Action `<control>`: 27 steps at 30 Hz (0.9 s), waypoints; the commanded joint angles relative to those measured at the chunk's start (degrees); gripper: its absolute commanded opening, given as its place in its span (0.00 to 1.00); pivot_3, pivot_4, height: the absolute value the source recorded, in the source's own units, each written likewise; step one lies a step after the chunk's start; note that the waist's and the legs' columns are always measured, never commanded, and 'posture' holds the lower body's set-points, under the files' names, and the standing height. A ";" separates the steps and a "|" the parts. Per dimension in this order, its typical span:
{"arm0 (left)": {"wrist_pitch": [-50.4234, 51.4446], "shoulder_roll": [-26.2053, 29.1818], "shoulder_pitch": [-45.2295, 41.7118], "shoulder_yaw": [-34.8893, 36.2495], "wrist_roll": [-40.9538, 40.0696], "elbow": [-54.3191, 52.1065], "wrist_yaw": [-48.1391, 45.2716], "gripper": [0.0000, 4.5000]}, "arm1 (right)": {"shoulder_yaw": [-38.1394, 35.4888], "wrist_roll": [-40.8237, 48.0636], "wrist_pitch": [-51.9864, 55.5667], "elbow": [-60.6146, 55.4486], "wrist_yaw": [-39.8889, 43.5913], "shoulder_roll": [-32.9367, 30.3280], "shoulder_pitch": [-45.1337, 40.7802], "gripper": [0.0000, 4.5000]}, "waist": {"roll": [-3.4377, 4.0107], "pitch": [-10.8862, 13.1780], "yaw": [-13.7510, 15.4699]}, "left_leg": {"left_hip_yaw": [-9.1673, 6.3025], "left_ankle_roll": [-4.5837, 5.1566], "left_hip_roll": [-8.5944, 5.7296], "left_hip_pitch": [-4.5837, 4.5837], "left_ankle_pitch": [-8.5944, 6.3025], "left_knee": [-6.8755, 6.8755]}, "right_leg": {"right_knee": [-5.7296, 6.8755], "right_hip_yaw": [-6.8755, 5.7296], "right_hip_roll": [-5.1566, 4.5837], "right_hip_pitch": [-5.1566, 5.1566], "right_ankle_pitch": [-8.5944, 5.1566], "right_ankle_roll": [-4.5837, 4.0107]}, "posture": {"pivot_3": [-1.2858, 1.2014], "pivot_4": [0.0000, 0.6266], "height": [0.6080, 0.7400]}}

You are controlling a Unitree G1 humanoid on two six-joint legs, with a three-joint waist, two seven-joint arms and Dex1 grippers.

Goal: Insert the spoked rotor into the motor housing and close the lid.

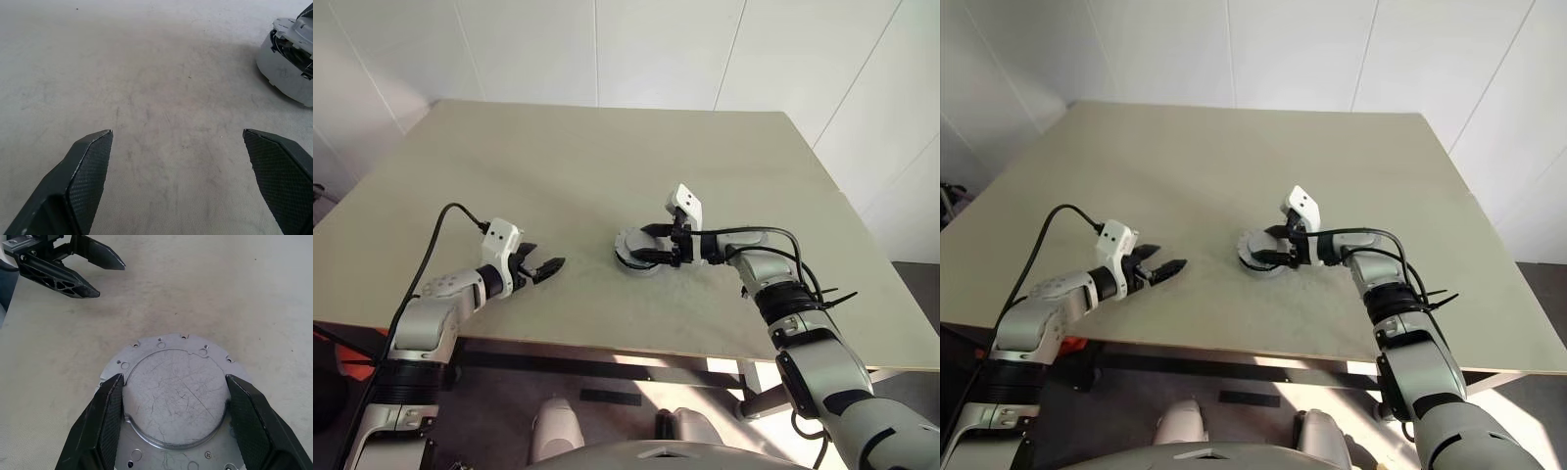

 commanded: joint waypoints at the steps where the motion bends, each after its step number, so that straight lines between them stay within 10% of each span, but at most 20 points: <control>1: -0.27 0.41 -0.77 0.23 -0.05 -1.83 -0.04 1.00 | -1.33 1.48 0.64 -3.97 0.69 -0.67 -0.10 0.70 | 0.01 0.00 -0.01 | 0.00 0.00 0.01 0.00 0.00 0.00 | 0.00 0.00 0.00 0.00 0.00 0.00 | 0.52 0.00 1.00; 27: -0.24 0.50 -0.46 0.41 -0.09 -2.04 0.04 1.00 | 1.66 -4.09 -5.17 1.08 -1.61 -1.23 0.79 0.70 | 0.00 0.00 0.02 | 0.02 -0.03 0.01 0.04 0.02 0.01 | 0.06 -0.01 0.00 0.03 0.00 0.00 | 0.52 0.00 1.00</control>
